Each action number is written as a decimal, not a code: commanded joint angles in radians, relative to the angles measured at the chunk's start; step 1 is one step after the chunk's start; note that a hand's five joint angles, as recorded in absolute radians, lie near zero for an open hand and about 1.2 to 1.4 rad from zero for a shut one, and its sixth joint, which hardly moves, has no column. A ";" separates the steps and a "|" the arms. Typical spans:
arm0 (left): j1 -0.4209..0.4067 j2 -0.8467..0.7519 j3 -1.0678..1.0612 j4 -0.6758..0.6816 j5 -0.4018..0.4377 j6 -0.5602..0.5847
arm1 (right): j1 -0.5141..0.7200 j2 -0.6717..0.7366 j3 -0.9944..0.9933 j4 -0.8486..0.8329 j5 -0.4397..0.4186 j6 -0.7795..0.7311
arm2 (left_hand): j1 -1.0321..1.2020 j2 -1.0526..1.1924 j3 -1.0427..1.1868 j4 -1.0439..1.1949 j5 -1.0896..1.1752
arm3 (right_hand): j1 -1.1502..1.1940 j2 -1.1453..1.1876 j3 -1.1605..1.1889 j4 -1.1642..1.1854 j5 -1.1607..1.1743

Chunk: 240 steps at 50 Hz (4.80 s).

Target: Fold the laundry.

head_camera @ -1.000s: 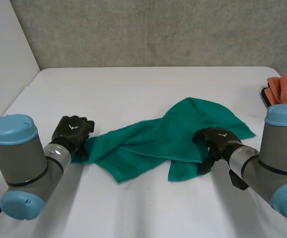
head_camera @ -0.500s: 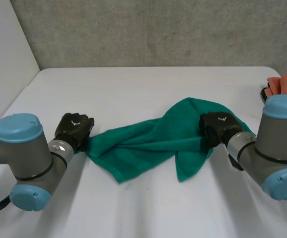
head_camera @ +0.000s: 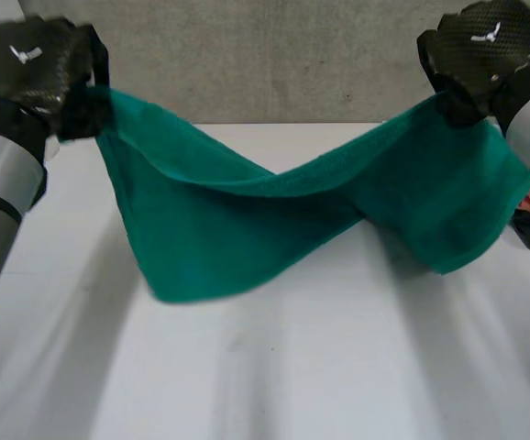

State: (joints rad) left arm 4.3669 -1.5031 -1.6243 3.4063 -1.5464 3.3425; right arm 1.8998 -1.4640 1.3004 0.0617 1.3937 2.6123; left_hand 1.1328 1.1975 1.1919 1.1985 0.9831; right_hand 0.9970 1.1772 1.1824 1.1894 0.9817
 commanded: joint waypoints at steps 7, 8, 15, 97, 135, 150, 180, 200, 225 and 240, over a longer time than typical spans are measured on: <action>-0.010 -0.314 0.011 0.007 -0.011 0.011 | 0.007 0.329 -0.127 0.270 -0.051 0.025 | 0.263 0.199 0.204 0.198 0.239 | 0.399 0.219 0.214 0.207 0.240; -0.010 -0.340 0.014 0.007 -0.012 0.014 | 0.008 0.349 -0.121 0.268 -0.053 0.029 | 0.263 0.199 0.204 0.198 0.239 | 0.399 0.219 0.214 0.207 0.240; -0.009 -0.485 0.043 0.002 -0.012 0.014 | -0.002 0.447 -0.041 0.239 -0.056 0.164 | 0.263 0.199 0.204 0.198 0.239 | 0.399 0.219 0.214 0.207 0.240; 0.031 -0.477 0.282 0.277 -0.097 0.011 | -0.134 0.387 -0.168 -0.292 -0.091 0.261 | 0.263 0.199 0.204 0.198 0.239 | 0.399 0.219 0.214 0.207 0.240; 0.134 -0.108 -0.273 -0.506 0.026 0.485 | -0.410 0.019 0.408 0.431 -0.251 -0.462 | 0.263 0.199 0.204 0.198 0.239 | 0.399 0.219 0.214 0.207 0.240; 0.095 -0.459 0.003 -0.151 -0.015 0.382 | -0.300 0.304 0.246 -0.018 -0.089 -0.219 | 0.263 0.199 0.204 0.198 0.239 | 0.399 0.219 0.214 0.207 0.240; 0.014 -0.918 0.492 0.028 -0.129 0.359 | -0.139 0.702 -0.112 -0.369 0.182 -0.198 | -0.958 -1.023 -1.017 -1.024 -0.983 | -0.823 -1.003 -1.008 -1.015 -0.982; 0.037 -0.721 0.251 0.037 0.054 0.357 | -0.168 0.544 -0.098 -0.168 0.073 -0.114 | -0.958 -1.023 -1.017 -1.024 -0.983 | -0.823 -1.003 -1.008 -1.015 -0.982; 0.065 -1.054 0.648 0.203 0.080 0.364 | -0.171 0.668 -0.208 0.044 -0.016 0.012 | -0.872 -0.937 -0.931 -0.938 -0.897 | -0.823 -1.003 -1.008 -1.015 -0.982; 0.071 -0.939 0.581 0.192 -0.003 0.348 | -0.176 0.455 0.080 -0.068 -0.030 0.014 | -0.858 -0.922 -0.917 -0.923 -0.882 | -0.823 -1.003 -1.008 -1.015 -0.982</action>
State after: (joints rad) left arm 4.4519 -2.5925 -0.8381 3.5955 -1.5526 3.6955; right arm 1.7286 -0.9453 1.2786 0.0098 1.3726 2.6270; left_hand 0.2647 0.2629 0.2583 0.2638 0.0927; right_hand 0.2034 0.2241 0.2166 0.2374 0.0643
